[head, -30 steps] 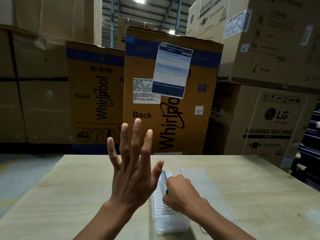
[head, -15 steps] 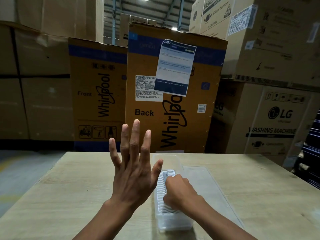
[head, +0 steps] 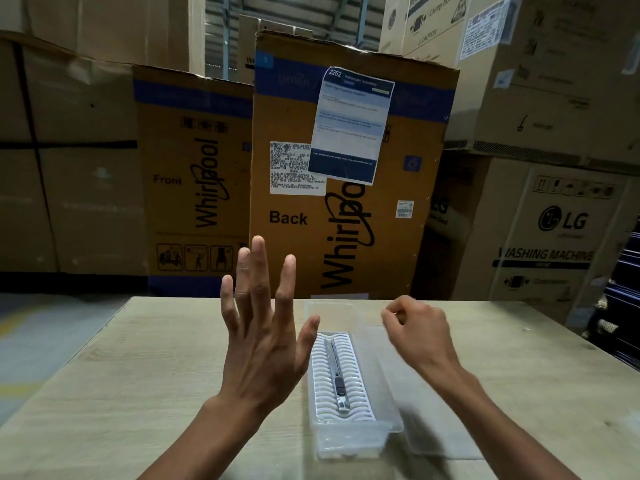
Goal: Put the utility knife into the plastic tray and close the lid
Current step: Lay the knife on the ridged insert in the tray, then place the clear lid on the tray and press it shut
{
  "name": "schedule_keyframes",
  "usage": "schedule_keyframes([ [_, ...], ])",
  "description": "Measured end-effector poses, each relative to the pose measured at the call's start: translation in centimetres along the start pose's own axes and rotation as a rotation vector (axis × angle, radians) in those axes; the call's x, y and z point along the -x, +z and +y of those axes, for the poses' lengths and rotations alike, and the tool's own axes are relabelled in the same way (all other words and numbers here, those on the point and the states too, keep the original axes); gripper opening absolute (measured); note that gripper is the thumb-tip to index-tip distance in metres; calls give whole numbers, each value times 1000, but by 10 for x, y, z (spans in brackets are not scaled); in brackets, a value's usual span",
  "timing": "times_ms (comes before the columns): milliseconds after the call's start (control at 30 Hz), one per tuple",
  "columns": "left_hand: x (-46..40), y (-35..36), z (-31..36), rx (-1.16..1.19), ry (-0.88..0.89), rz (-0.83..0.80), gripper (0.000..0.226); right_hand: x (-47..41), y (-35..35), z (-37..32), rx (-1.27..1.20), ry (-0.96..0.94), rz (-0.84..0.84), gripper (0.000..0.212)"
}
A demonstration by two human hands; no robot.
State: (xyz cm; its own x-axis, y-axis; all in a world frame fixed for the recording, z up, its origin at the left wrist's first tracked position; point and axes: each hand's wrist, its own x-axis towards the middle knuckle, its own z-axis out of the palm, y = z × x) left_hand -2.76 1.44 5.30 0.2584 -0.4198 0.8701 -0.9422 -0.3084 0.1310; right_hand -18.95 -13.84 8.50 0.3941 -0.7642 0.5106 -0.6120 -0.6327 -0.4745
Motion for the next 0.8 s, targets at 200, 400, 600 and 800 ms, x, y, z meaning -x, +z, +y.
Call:
schedule_keyframes([
  [200,4,16,5,247,-178,-124,69,18,29,52,234,107,-459,36],
  [400,7,34,9,361,-366,-328,57,23,34,49,342,88,-533,43],
  [600,10,50,12,362,-385,-452,58,18,31,40,331,44,-468,32],
  [800,17,74,13,478,-595,-540,45,-12,-3,39,307,80,-290,15],
])
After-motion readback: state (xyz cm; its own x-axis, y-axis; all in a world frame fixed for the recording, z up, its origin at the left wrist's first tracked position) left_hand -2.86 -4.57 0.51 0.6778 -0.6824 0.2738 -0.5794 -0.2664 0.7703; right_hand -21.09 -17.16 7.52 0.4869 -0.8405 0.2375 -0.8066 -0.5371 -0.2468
